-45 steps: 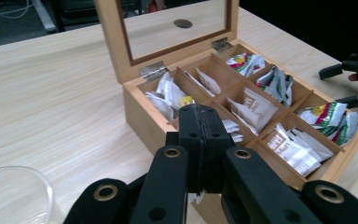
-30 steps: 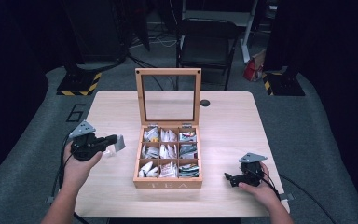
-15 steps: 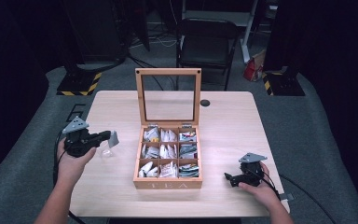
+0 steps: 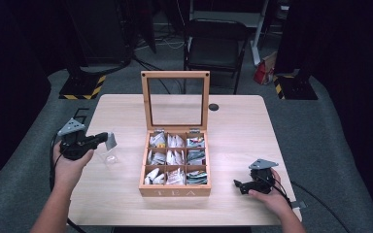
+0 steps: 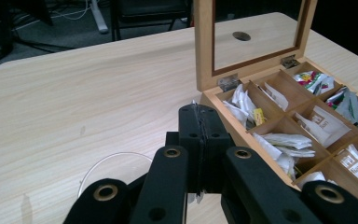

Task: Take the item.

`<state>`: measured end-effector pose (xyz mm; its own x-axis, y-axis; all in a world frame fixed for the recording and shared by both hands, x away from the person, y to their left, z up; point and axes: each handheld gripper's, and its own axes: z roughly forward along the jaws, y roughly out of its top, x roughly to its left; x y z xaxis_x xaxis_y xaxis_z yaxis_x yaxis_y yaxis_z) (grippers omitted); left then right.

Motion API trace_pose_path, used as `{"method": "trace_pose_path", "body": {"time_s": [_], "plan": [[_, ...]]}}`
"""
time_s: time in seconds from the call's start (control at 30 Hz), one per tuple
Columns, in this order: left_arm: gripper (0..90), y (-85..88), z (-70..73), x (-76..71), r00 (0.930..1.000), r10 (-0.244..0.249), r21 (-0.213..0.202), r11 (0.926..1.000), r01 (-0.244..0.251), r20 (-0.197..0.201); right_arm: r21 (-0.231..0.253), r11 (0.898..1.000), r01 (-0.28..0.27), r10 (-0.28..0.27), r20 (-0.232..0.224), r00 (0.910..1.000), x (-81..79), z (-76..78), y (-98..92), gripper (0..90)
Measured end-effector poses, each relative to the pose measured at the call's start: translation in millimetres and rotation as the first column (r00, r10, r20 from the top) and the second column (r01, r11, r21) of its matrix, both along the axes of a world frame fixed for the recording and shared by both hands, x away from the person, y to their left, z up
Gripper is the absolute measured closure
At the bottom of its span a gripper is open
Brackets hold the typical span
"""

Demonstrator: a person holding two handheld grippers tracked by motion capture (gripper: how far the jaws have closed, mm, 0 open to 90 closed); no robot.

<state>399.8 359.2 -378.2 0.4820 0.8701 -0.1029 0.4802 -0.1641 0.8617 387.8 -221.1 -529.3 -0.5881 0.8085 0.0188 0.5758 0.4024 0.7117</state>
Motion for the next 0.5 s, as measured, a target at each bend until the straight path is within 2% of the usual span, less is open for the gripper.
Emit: {"method": "trace_pose_path", "body": {"time_s": [0.13, 0.5], "plan": [[89.6, 4.1, -2.1, 2.6, 0.9999, 0.017, 0.007, 0.9998, -0.017, -0.005, -0.002, 1.000, 0.001, -0.001, -0.001, 1.0000, 0.0, 0.1, 0.0, 0.0], [89.6, 17.6, -12.1, 11.0, 0.9968, 0.079, -0.013, 0.9968, -0.079, -0.014, 0.000, 1.000, 0.000, 0.000, 0.000, 1.0000, 0.0, 0.0, 0.0, 0.0]]}}
